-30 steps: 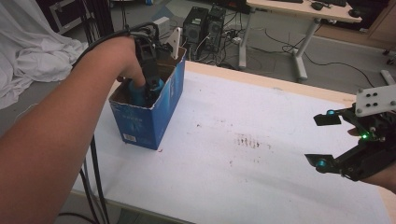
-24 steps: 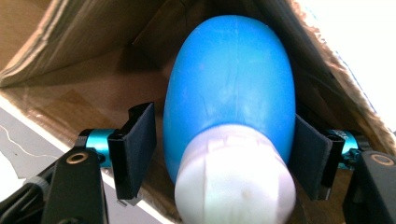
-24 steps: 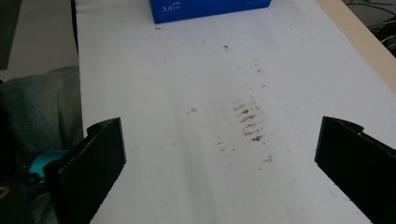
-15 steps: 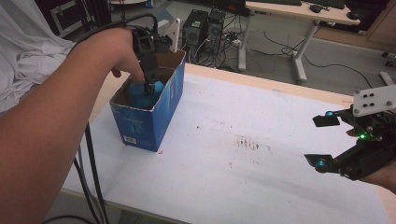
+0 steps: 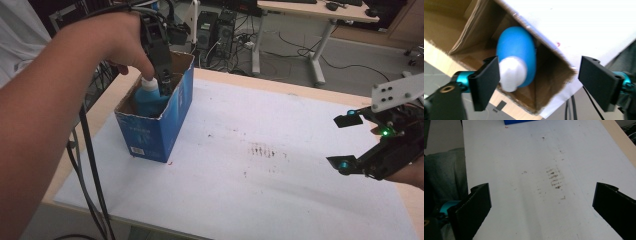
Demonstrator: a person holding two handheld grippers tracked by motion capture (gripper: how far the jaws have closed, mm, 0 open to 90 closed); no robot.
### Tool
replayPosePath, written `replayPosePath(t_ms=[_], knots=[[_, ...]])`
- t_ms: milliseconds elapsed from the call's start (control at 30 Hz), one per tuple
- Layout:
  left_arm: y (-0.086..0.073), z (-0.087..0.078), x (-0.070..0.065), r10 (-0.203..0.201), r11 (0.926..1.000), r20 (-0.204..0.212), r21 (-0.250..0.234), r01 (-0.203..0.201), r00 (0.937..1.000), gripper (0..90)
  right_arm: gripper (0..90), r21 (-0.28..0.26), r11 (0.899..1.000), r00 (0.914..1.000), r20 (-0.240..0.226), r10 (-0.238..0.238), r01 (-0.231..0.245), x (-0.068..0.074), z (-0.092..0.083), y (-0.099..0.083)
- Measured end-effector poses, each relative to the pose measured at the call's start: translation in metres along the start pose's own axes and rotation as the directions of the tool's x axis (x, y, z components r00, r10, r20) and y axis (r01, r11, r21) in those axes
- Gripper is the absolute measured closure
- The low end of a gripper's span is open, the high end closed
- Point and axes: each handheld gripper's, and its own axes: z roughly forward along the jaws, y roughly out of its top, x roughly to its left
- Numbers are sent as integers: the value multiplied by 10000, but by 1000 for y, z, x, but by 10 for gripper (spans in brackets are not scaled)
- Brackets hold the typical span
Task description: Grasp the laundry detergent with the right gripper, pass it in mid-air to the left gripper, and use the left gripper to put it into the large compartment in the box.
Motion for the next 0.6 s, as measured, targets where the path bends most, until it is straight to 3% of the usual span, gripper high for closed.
replayPosePath(t_ms=[33, 133, 267, 333, 367, 433, 467, 600], knots=[[0, 0, 0, 0, 10000, 0, 0, 0, 10000, 166, 10, 0, 10000, 10000, 0, 0, 0, 0, 0, 0], [5, -8, -11, 492, 9988, 45, -3, -492, 9988, 150, 10, 169, 9998, 10000, -14, -76, 76, -1, -2, 3], [13, -16, -27, 1199, 9928, 137, -71, -1198, 9927, 122, 10, 691, 9975, 9998, -162, -145, 155, -2, -3, 4], [20, -20, -39, 1784, 9840, 300, -35, -1784, 9835, 122, 10, 875, 9960, 9997, -191, -142, 158, -2, -4, 5], [20, -20, -39, 1784, 9840, 300, -35, -1784, 9835, 118, 10, 875, 9960, 9997, -191, -142, 158, -2, -4, 5], [26, -20, -51, 2336, 9722, 372, 43, -2339, 9716, 90, 10, 1111, 9935, 9994, -263, -221, 249, -3, -6, 7], [26, -20, -51, 2336, 9722, 372, 43, -2339, 9716, 90, 9, 1219, 9922, 9993, -285, -236, 269, -3, -6, 8], [34, -17, -61, 2925, 9560, 569, 41, -2932, 9546, 68, 10, 1646, 9859, 9990, -373, -243, 301, -4, -7, 9]])
